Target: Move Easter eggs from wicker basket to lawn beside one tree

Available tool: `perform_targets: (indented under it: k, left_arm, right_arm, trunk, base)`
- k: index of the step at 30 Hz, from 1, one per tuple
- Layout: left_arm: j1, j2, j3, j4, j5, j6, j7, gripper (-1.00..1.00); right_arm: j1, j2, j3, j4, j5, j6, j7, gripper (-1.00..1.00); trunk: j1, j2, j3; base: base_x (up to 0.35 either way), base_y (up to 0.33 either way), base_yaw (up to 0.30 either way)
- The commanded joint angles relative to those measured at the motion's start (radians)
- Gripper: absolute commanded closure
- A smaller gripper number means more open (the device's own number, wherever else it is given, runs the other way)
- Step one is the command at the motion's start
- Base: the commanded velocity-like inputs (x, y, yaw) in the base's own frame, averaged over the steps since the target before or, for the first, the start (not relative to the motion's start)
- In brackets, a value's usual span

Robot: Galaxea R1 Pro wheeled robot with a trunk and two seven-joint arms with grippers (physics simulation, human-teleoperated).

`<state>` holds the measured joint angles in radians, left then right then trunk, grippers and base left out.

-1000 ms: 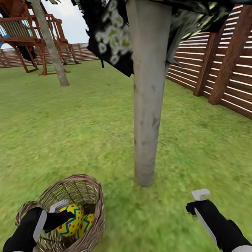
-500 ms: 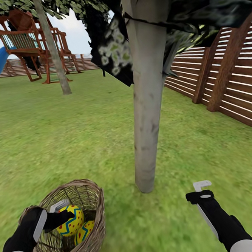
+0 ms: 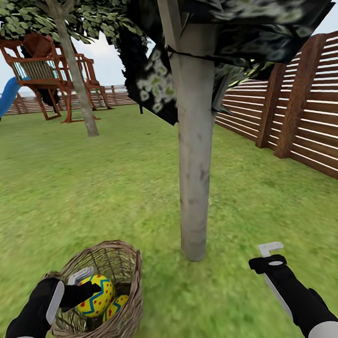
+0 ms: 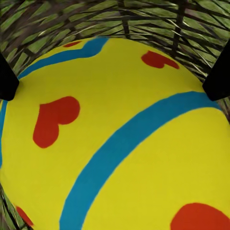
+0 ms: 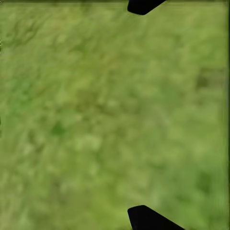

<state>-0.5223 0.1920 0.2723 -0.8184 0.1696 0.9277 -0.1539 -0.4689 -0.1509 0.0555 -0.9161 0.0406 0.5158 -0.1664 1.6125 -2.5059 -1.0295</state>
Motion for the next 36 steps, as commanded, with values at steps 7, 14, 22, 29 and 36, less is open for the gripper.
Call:
perform_targets:
  k: [7, 14, 22, 29, 36]
  left_arm:
    - [-0.001, 0.0, 0.002, -0.001, 0.001, 0.005, -0.003, 1.0]
    - [0.0, 0.0, 0.002, -0.001, 0.001, 0.005, -0.003, 1.0]
    - [0.0, -0.001, 0.002, -0.002, 0.002, 0.005, -0.004, 1.0]
    - [0.0, -0.002, 0.001, -0.004, 0.002, 0.005, -0.006, 1.0]
    - [-0.001, -0.004, -0.001, -0.004, 0.002, 0.005, -0.006, 1.0]
  right_arm:
    - [0.0, 0.0, 0.006, -0.001, 0.001, 0.006, -0.004, -1.0]
    - [0.0, 0.001, 0.006, -0.001, 0.003, 0.006, -0.002, -1.0]
    - [0.0, 0.002, 0.007, -0.001, 0.004, 0.008, -0.002, -1.0]
    - [0.0, 0.003, 0.009, -0.001, 0.009, 0.011, -0.002, -1.0]
    - [0.0, 0.004, 0.011, -0.001, 0.01, 0.015, -0.002, -1.0]
  trunk:
    - [-0.004, 0.001, 0.026]
    - [-0.007, 0.003, 0.053]
    - [-0.01, 0.005, 0.084]
    - [-0.021, 0.021, 0.11]
    - [-0.048, 0.07, 0.132]
  base:
    - [-0.018, 0.0, 0.0]
    - [-0.013, 0.0, 0.0]
    - [-0.001, 0.0, 0.0]
    - [-0.036, 0.0, 0.0]
    - [-0.32, 0.0, 0.0]
